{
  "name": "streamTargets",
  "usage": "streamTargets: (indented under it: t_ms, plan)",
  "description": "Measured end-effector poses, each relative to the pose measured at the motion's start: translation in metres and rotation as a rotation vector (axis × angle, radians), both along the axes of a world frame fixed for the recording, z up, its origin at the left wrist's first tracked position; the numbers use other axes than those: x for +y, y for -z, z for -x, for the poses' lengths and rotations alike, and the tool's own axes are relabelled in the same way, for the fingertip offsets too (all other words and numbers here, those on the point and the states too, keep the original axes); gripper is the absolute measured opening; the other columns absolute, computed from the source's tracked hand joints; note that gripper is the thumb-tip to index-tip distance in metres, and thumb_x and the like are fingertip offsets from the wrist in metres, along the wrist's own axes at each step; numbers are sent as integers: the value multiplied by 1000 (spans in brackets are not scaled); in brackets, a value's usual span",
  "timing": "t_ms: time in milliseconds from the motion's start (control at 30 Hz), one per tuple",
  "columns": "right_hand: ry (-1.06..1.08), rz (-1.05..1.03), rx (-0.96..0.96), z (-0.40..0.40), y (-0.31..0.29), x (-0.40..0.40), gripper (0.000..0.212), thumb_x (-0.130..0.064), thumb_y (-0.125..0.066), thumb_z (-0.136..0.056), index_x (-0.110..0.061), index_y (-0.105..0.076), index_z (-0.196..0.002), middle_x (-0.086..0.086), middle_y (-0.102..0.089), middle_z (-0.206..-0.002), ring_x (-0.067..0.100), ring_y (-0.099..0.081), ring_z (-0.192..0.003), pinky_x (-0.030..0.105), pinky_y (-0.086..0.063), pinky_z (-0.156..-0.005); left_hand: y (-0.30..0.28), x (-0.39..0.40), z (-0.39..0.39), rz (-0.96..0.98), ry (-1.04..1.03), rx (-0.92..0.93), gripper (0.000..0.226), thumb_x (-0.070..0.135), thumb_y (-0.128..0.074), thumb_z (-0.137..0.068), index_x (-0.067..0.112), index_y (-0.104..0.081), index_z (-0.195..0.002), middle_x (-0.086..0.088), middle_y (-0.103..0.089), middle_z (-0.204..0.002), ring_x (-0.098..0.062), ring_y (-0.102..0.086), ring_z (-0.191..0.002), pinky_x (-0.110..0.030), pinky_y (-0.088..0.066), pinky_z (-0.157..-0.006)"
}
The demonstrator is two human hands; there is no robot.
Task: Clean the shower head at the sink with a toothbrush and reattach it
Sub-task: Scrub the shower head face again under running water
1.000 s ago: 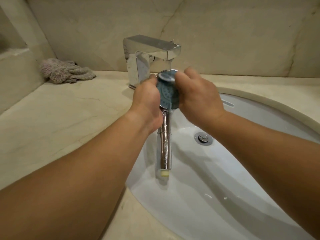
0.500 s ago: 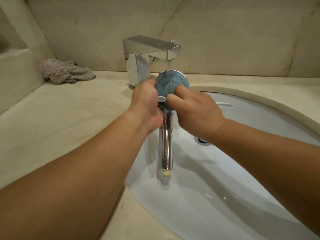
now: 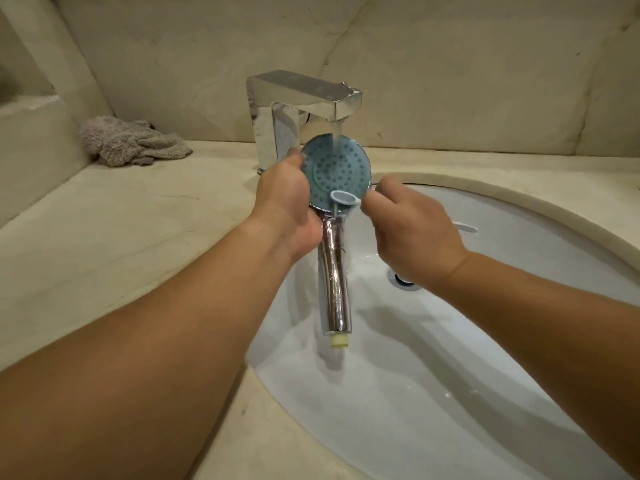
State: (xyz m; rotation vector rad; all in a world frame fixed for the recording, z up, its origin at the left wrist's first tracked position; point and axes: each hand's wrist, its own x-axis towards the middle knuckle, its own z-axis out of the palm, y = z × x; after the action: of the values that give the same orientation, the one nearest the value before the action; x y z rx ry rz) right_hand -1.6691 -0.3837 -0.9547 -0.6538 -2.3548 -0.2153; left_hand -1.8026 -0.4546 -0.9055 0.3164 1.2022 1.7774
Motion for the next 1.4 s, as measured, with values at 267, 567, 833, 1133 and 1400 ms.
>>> streamTargets:
  t_ms: [267, 567, 833, 1133, 1400]
  plan:
    - [-28, 80, 44, -7, -3, -3, 6, -5, -56, -91, -6, -52, -87, 8, -49, -80, 22, -35, -56, 28, -27, -47, 2, -1, -1, 37, 27, 74, 46, 43, -32, -111, 12, -62, -128, -12, -77, -112, -29, -77, -99, -43, -65, -77]
    - [55, 959, 377, 15, -14, 2, 61, -64, -67, -77, -27, -48, -123, -7, -62, -102, 8, -60, -85, 28, -49, -67, 9, 2, 0, 32, 159, 224, 54, 47, -33, -111, 5, -61, -130, -17, -77, -112, -29, -78, -95, -40, -65, -70]
    - [-71, 1318, 775, 9, -22, 14, 47, -34, -74, -84, -14, -54, -120, 9, -69, -104, 3, -58, -57, 18, -42, -46, 11, -4, 11, 124, 507, 477, 35, 20, -58, -96, 4, -65, -125, -10, -67, -99, -21, -66, -87, -33, -53, -72]
    - [160, 747, 391, 1, -33, 16, 46, -58, -46, -94, -24, -45, -124, -7, -57, -109, 12, -55, -92, 29, -43, -70, 20, 0, 6, 287, 450, 601, 24, 4, -52, -101, 20, -59, -116, -13, -67, -94, -25, -67, -81, -40, -57, -71]
    - [34, 231, 219, -3, -30, 21, 15, -30, -46, -99, -18, -53, -105, 2, -53, -97, 27, -52, -75, 38, -44, -61, 19, -1, 9, 300, 347, 538, 21, 2, -49, -98, 19, -58, -106, -13, -62, -87, -25, -65, -74, -35, -57, -61]
